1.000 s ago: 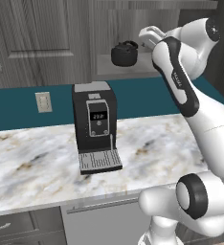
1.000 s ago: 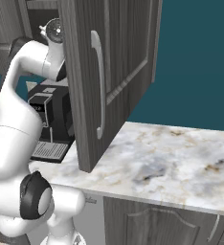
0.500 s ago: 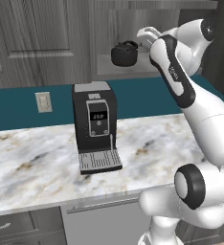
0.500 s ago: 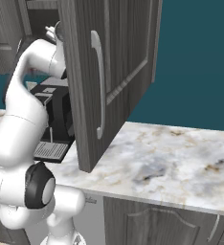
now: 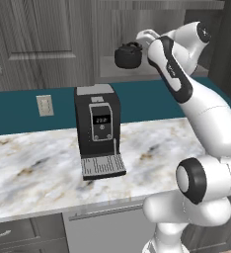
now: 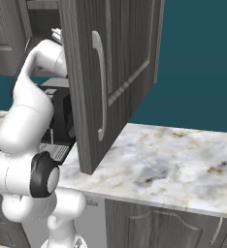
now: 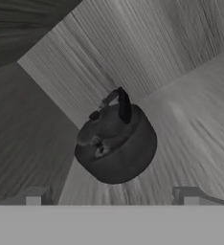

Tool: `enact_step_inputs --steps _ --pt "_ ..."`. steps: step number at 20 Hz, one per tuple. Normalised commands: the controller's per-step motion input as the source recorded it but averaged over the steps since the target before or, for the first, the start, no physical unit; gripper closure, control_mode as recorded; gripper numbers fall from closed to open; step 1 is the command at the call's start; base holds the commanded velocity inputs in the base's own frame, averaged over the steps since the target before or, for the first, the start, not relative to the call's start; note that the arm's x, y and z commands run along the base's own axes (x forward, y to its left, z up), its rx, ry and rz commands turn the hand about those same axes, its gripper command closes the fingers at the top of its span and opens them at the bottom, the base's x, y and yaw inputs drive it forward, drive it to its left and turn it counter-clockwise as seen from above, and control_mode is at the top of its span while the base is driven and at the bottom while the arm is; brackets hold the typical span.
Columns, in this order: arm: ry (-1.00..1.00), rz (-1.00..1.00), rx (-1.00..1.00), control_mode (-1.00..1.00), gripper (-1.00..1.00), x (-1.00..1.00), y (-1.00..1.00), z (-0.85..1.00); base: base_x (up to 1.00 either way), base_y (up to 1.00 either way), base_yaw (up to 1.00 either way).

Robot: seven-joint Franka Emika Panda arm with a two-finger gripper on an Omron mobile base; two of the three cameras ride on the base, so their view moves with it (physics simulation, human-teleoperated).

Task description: Open the cabinet, pick the kettle from the cabinet, and place it in the sink.

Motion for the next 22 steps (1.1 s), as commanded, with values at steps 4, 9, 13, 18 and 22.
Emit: enact_step_inputs --steps 4,9,13,18,22 --pt "0.00 0.00 0.00 -1.00 -1.00 0.40 0.00 -0.03 0.00 0.00 0.00" --pt "0.00 0.00 0.00 -1.00 -1.00 0.41 0.00 0.00 0.00 0.00 0.00" --pt "0.00 0.00 0.00 -1.00 -1.00 0.37 0.00 0.00 0.00 0.00 0.00" --pt "0.00 0.01 0.00 -1.00 -1.00 0.31 0.00 0.00 0.00 0.00 0.00" --pt "0.00 0.02 -0.01 -1.00 -1.00 0.19 0.00 -0.02 0.00 0.00 0.00"
